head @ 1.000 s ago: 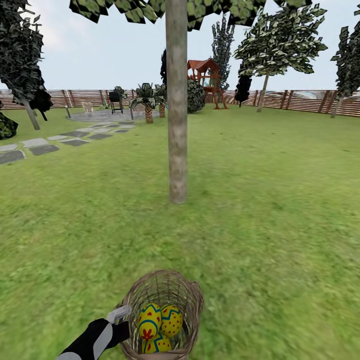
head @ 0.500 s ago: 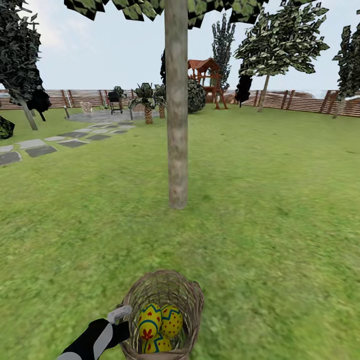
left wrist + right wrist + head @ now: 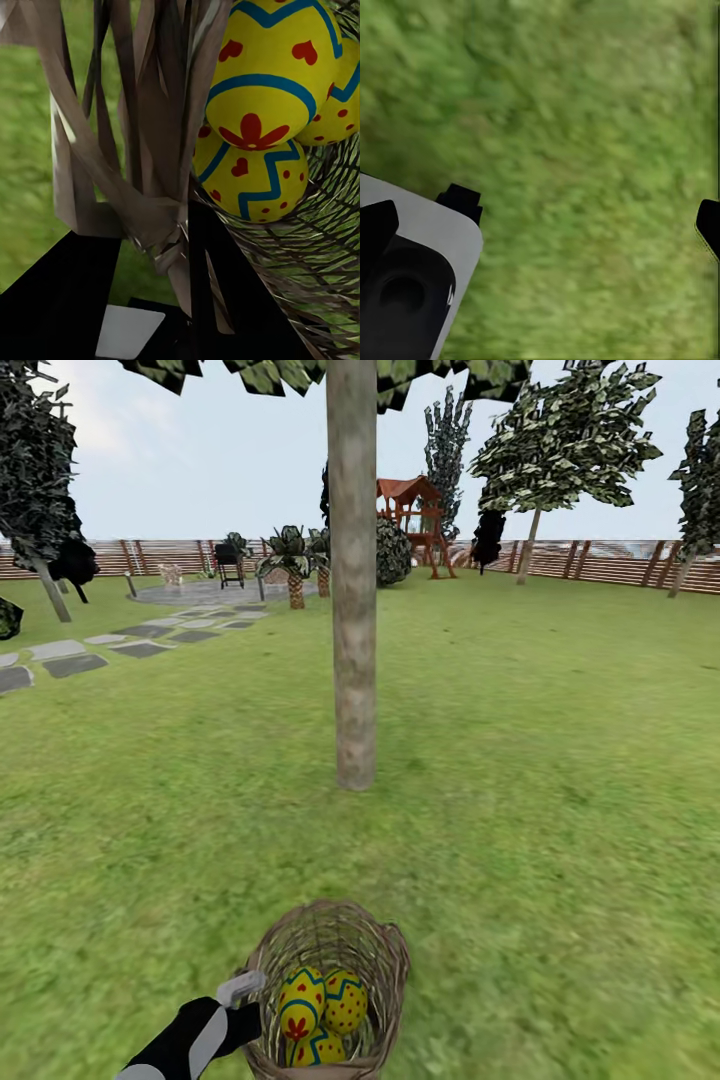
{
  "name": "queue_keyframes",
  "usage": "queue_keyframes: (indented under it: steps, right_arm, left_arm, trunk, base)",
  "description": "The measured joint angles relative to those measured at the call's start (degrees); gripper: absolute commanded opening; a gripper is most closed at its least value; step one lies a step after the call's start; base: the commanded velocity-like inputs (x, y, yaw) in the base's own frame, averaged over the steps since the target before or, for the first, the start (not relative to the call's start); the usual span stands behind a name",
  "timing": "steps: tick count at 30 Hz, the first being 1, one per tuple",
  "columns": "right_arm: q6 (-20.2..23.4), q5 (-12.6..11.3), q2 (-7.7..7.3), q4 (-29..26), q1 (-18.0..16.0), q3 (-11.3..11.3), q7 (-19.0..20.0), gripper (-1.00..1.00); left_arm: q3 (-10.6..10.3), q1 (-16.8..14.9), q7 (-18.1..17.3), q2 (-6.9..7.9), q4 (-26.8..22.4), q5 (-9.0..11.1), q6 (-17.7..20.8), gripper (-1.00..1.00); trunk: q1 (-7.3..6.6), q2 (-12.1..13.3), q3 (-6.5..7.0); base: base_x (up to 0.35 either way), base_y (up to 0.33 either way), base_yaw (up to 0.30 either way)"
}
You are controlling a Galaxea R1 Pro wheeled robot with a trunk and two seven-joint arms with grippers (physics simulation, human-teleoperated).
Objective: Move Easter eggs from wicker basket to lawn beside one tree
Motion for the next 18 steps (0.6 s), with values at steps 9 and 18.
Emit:
queue_keyframes:
  steps: [9, 18]
  right_arm:
    - [0.0, 0.0, 0.01, 0.0, 0.0, 0.0, 0.0, 1.0]
    - [-0.1, -0.2, -0.13, -0.4, 0.0, -0.1, 0.1, 1.0]
  left_arm:
    - [0.1, 0.0, 0.0, 0.18, 0.0, 0.1, 0.0, -1.0]
    - [0.1, 0.0, 0.0, 0.18, 0.0, 0.0, 0.0, -1.0]
  trunk:
    - [0.0, 0.0, 0.0]
    - [0.0, 0.0, 0.0]
  base:
    - [0.322, 0.0, 0.0]
    - [0.322, 0.0, 0.0]
